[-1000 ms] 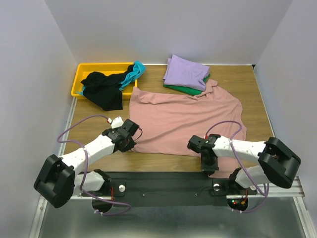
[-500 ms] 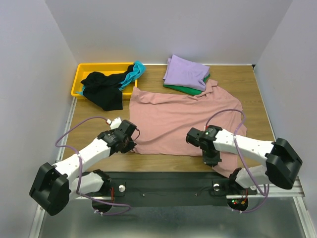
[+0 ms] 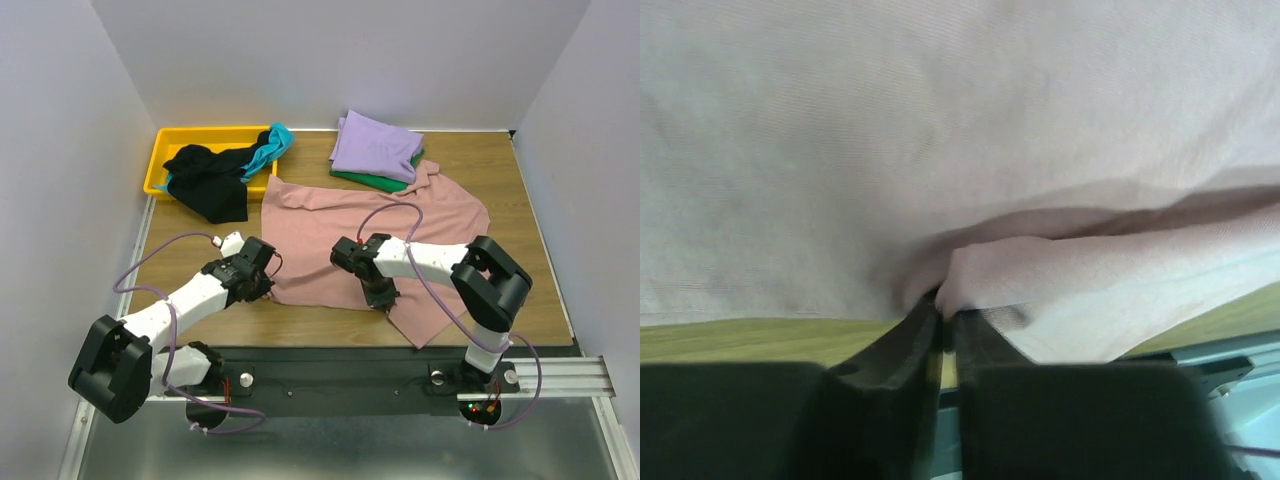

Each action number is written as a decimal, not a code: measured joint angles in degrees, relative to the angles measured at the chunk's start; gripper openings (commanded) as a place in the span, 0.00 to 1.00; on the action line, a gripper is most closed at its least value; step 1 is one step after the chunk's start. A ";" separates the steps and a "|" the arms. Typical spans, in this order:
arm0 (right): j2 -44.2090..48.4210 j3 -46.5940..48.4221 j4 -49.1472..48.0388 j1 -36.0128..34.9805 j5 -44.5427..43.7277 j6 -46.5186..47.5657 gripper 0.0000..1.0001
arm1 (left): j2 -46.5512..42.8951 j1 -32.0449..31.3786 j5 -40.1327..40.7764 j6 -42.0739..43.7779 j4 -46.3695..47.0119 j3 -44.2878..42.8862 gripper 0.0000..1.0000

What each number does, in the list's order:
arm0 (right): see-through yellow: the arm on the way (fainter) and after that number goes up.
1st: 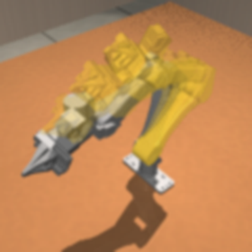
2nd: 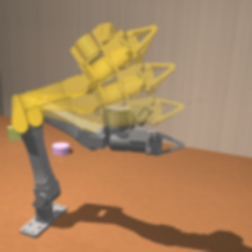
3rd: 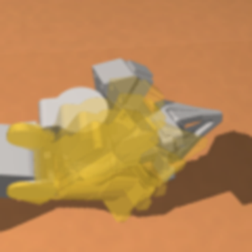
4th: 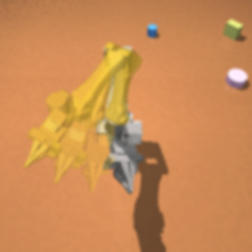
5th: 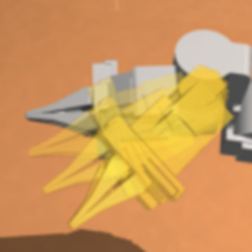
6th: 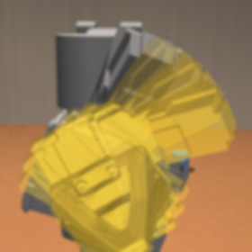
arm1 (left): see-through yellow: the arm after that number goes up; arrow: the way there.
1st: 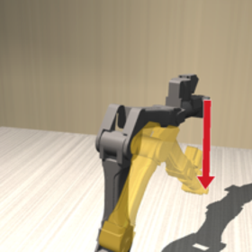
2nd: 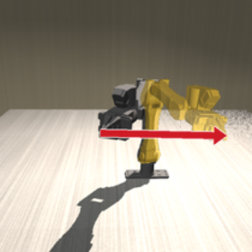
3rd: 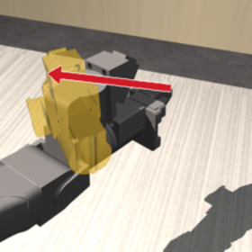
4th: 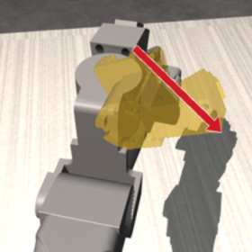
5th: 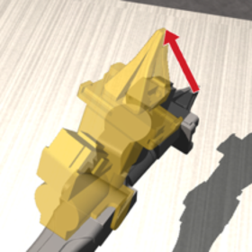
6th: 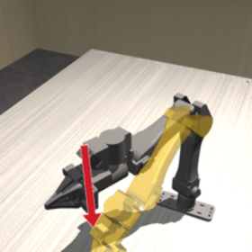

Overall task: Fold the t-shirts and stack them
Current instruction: Flatten the tshirt out

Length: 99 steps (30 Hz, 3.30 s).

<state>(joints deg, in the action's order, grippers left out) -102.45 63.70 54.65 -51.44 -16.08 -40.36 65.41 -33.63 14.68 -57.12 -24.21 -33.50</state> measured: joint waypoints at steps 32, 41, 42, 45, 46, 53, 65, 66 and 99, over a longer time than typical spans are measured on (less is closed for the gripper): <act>18.36 -21.86 4.31 0.02 8.76 -11.45 0.47 | -0.61 1.51 0.31 2.58 6.80 2.40 0.00; 16.63 -21.94 2.75 0.59 9.44 -9.11 0.00 | -2.38 1.51 0.33 2.16 5.81 2.40 0.00; 17.27 -21.94 2.80 0.68 9.22 -9.11 0.00 | -2.64 1.51 0.33 2.16 5.64 2.40 0.00; 21.62 -21.24 2.86 1.14 6.43 -9.35 0.00 | -4.09 1.51 0.28 2.16 4.81 2.40 0.00; 23.02 -20.35 3.08 1.36 5.09 -9.62 0.00 | -4.94 1.51 0.24 2.16 4.42 2.40 0.00; 36.48 -5.55 5.99 1.95 -9.18 -12.57 0.00 | -12.76 1.51 -0.48 2.19 2.93 1.81 0.00; 41.38 26.82 5.07 1.99 -35.65 -4.94 0.00 | -17.11 1.51 4.63 6.34 2.58 -25.35 0.00; 40.59 30.86 4.90 1.99 -36.87 -3.04 0.00 | -16.92 1.51 5.29 7.13 2.36 -28.94 0.00; 35.08 61.66 -21.94 1.99 -31.78 43.85 0.01 | -18.47 1.51 4.66 18.32 6.75 -56.06 0.00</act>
<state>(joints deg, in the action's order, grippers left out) -67.37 125.36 32.71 -49.45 -47.86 3.49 46.94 -32.12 19.33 -38.81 -17.45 -89.56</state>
